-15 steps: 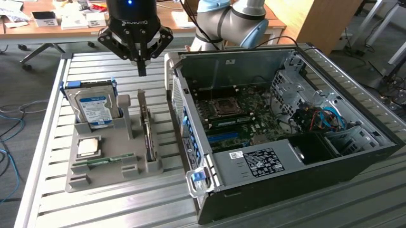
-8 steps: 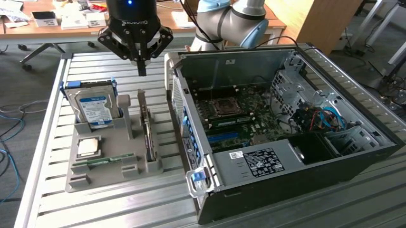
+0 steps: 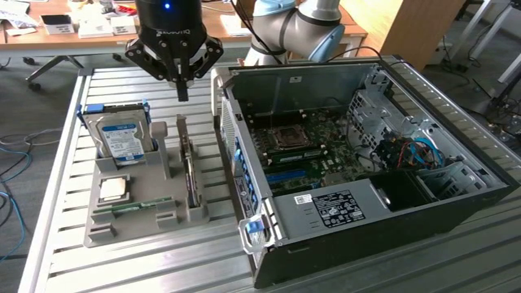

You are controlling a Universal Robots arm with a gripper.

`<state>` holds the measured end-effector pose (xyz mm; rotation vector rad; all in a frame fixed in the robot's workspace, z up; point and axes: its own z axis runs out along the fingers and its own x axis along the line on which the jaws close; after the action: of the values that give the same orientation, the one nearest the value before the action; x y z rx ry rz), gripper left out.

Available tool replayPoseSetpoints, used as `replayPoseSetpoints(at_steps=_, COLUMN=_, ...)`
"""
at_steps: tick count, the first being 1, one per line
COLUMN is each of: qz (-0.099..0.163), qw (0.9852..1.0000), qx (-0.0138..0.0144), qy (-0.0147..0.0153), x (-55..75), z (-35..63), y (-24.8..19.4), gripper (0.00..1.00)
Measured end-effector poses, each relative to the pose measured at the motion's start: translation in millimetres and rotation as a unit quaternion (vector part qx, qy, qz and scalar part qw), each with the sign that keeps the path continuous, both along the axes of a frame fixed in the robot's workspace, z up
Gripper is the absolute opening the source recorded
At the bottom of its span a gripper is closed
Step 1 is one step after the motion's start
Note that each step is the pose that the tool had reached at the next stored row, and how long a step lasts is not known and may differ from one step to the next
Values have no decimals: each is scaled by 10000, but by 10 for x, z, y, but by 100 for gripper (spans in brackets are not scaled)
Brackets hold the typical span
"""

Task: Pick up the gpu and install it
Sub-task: 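Reach for the gpu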

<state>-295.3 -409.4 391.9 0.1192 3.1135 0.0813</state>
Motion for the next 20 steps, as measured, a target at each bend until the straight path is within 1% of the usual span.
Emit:
replayPoseSetpoints(at_steps=11, qz=0, qw=10000, qx=1, qy=0, x=-5, z=0, y=-163, gripper=11)
replayPoseSetpoints(at_steps=13, qz=0, qw=10000, qx=1, qy=0, x=-6, z=0, y=-186, gripper=11)
replayPoseSetpoints(at_steps=15, qz=0, qw=10000, qx=1, qy=0, x=-7, z=0, y=-196, gripper=11)
replayPoseSetpoints(at_steps=20, qz=0, qw=10000, qx=1, qy=0, x=-7, z=0, y=-196, gripper=11)
